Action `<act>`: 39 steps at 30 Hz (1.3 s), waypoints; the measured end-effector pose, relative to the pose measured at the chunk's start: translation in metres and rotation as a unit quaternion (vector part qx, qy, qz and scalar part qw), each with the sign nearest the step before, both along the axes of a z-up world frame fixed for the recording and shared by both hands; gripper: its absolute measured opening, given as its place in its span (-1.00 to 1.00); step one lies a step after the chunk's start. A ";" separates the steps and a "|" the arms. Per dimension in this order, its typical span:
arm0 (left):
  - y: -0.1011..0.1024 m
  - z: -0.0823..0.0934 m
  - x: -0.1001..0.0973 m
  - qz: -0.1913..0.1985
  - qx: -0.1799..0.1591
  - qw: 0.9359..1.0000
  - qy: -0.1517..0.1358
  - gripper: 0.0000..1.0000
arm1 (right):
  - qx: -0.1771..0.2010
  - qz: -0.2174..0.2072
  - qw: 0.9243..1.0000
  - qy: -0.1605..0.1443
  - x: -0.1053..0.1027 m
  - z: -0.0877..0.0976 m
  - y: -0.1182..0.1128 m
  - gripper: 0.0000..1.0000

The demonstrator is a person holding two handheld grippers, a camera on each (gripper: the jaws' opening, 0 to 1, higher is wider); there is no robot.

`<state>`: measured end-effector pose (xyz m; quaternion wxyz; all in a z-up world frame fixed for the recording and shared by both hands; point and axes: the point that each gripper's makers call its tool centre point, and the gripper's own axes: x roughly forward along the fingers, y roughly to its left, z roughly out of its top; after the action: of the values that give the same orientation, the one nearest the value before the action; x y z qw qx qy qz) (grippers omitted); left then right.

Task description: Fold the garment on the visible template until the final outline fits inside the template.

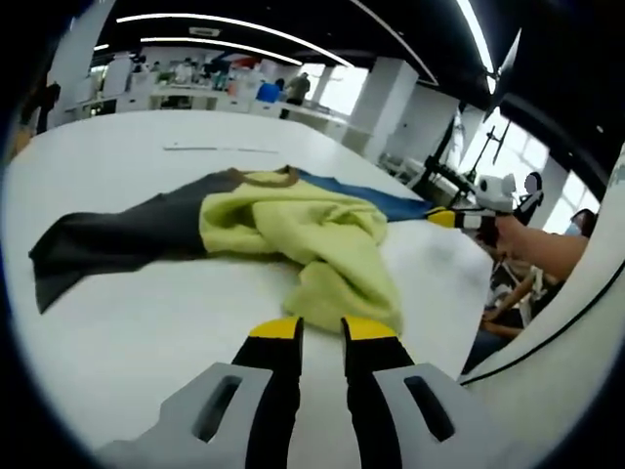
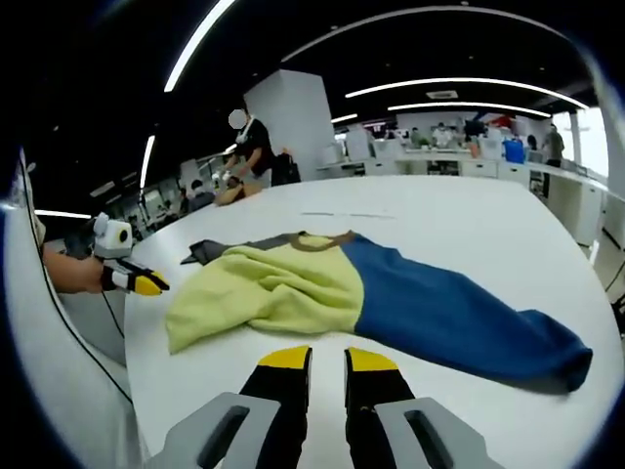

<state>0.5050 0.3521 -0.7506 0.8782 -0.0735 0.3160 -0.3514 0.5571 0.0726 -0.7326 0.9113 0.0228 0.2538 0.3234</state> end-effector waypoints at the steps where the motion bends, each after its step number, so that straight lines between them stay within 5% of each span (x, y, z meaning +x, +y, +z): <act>1: -0.002 -0.002 -0.002 -0.003 0.001 1.000 0.002 -0.74 | 0.000 0.001 1.000 0.001 0.000 0.000 0.000 -0.83; 20: -0.053 -0.023 -0.033 -0.060 0.009 0.997 0.045 -0.71 | -0.001 0.003 1.000 0.006 -0.008 -0.007 -0.002 -0.83; 29: -0.061 -0.027 -0.023 -0.055 0.035 0.997 0.038 -0.62 | 0.002 0.007 1.000 0.005 -0.013 -0.006 -0.001 -0.83; 39: -0.060 -0.027 -0.014 -0.034 0.021 0.998 0.046 -0.73 | 0.001 0.025 1.000 0.010 -0.021 -0.010 0.006 -0.84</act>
<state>0.4906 0.2924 -0.7777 0.8517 -0.0609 0.3657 -0.3703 0.5358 0.0785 -0.7426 0.9004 0.0211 0.2629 0.3459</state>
